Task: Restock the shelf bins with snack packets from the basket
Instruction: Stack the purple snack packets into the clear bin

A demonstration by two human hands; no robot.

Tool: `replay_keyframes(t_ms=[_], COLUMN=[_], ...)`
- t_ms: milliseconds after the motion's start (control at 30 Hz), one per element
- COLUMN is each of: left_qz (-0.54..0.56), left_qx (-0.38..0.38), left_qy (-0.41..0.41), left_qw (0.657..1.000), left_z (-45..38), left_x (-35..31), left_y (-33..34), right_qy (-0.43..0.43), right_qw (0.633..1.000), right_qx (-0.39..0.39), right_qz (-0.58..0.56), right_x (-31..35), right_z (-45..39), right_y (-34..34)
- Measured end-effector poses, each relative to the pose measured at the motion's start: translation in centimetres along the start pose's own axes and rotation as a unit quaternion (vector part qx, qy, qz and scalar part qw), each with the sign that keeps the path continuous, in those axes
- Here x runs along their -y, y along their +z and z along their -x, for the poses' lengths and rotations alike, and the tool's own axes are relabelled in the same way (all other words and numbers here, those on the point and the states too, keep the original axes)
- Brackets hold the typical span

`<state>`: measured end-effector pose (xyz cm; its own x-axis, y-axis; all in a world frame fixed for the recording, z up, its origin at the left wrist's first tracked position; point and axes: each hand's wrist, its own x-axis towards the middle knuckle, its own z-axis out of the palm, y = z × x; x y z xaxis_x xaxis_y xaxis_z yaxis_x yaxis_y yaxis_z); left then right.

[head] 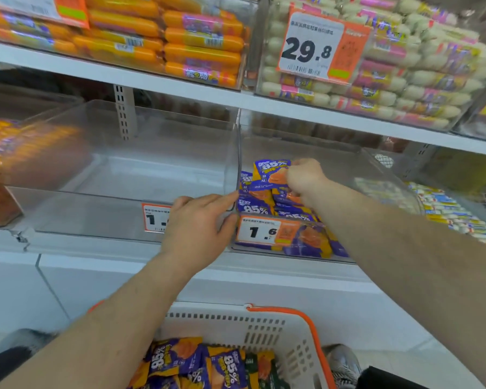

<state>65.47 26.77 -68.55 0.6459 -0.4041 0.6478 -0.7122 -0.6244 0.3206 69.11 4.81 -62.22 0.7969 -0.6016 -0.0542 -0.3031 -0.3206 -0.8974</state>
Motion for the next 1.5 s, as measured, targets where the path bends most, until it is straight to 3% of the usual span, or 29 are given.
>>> replay_keyframes(t_ms=[233,433,633,900,1167,1500], left_qz=[0.042,0.056,0.047,0.052,0.034,0.008], left_qx=[-0.073,-0.089,-0.077,-0.060,-0.062,-0.057], left_qy=[-0.002,-0.013,-0.020,-0.025,-0.022,-0.004], left_qw=[0.996,0.994,0.996,0.997,0.997,0.998], left_z=[-0.1,-0.1,-0.1,-0.1,0.1,0.2], left_x=[-0.1,-0.2,-0.3,-0.6,-0.6,-0.6], left_y=[1.4,1.7,1.6,1.4,1.4,0.9], right_qy=[-0.042,-0.059,-0.074,-0.042,-0.011,-0.041], right_qw=[0.991,0.971,0.928,0.906,0.918,0.936], right_qx=[0.008,0.061,0.094,0.148,0.169,0.123], right_qz=[0.130,0.221,0.353,0.395,0.358,0.327], right_x=[-1.1,-1.0,-0.8,-1.3,-1.5,-0.5], right_z=[-4.9,-4.6,-4.5,-4.7,-4.7,-3.2], right_y=[4.4,5.2,5.1,5.2,5.3,4.1])
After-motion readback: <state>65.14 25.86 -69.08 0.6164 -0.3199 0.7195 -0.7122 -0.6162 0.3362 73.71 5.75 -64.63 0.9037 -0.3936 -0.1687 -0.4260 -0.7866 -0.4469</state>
